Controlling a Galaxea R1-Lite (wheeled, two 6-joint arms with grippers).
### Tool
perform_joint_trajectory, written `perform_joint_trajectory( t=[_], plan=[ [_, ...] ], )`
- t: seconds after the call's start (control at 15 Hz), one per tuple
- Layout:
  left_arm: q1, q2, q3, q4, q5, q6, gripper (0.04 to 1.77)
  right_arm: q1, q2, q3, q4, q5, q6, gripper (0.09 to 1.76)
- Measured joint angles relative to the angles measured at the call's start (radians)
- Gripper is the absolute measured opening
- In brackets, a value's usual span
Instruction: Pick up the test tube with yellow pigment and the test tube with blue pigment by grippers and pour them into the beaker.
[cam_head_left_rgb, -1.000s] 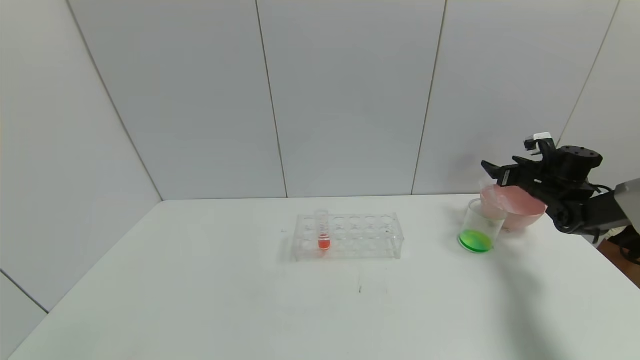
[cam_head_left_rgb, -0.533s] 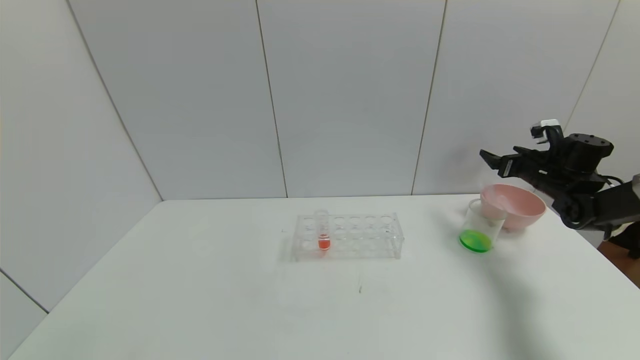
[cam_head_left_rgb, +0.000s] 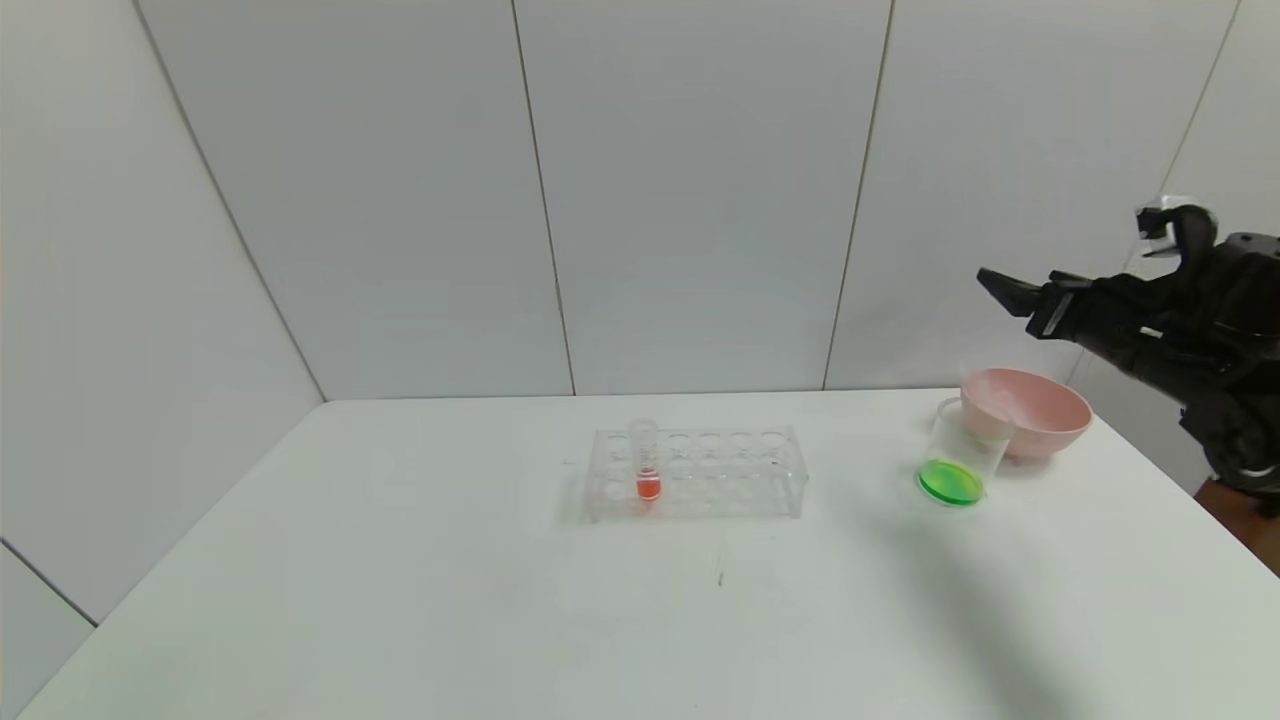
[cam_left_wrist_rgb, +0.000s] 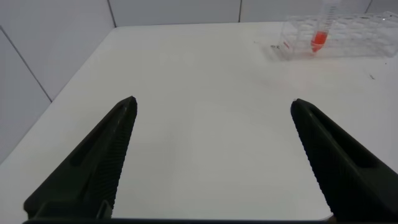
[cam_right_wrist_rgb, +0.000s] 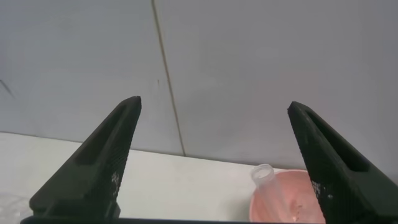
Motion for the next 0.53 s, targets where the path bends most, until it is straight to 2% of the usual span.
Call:
perform_joint_trajectory(
  t=[0.53],
  plan=[
    [0.0,0.0,0.0,0.0,0.0,0.0,1.76,0.001,-0.609,0.329,0.025,0.041,0.024,1.7]
  ],
)
